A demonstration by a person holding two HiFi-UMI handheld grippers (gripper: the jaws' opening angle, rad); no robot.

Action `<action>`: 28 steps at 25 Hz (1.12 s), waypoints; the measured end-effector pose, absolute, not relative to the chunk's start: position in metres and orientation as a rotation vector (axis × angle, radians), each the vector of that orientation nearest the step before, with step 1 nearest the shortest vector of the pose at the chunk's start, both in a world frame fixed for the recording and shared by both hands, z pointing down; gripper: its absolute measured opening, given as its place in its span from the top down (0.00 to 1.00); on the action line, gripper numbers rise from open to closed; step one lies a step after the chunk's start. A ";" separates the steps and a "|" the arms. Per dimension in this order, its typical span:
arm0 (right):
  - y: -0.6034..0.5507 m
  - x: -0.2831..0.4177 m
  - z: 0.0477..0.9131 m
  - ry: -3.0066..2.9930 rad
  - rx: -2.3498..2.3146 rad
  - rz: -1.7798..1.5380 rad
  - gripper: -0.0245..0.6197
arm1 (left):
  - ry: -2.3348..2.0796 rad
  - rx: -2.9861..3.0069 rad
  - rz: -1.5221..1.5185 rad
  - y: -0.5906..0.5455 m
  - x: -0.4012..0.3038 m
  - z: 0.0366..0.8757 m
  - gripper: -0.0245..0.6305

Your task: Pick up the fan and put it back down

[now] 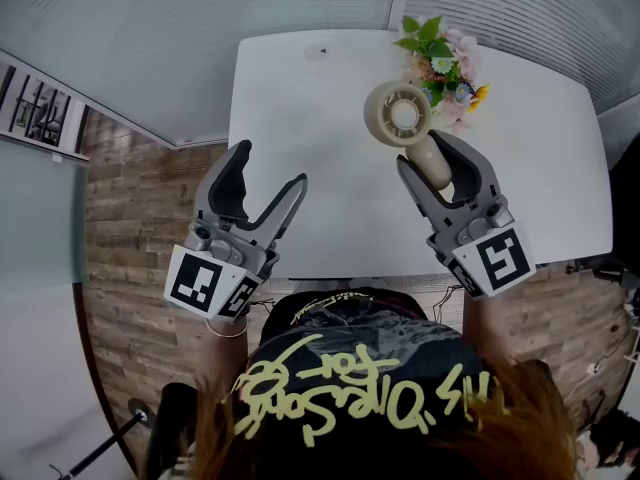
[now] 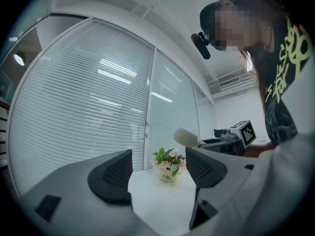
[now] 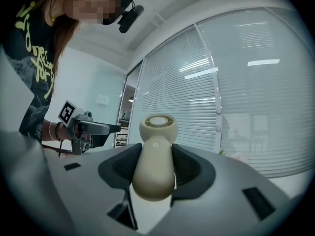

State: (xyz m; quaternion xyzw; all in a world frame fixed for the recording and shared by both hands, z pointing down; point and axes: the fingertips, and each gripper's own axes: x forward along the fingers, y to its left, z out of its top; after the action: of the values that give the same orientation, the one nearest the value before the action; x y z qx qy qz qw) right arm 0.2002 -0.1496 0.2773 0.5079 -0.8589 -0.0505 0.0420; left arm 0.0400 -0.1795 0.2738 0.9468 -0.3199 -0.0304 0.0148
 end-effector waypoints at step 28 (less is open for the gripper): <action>-0.155 0.194 0.272 -2.687 1.583 -0.120 0.66 | -1.025 2.913 -0.115 -0.182 0.030 0.280 0.47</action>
State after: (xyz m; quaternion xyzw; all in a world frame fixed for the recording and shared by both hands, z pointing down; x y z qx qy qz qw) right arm 0.1941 -0.1547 0.2724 0.5071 -0.8609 -0.0386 0.0102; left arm 0.0298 -0.1823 0.2802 0.9423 -0.3316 -0.0373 0.0259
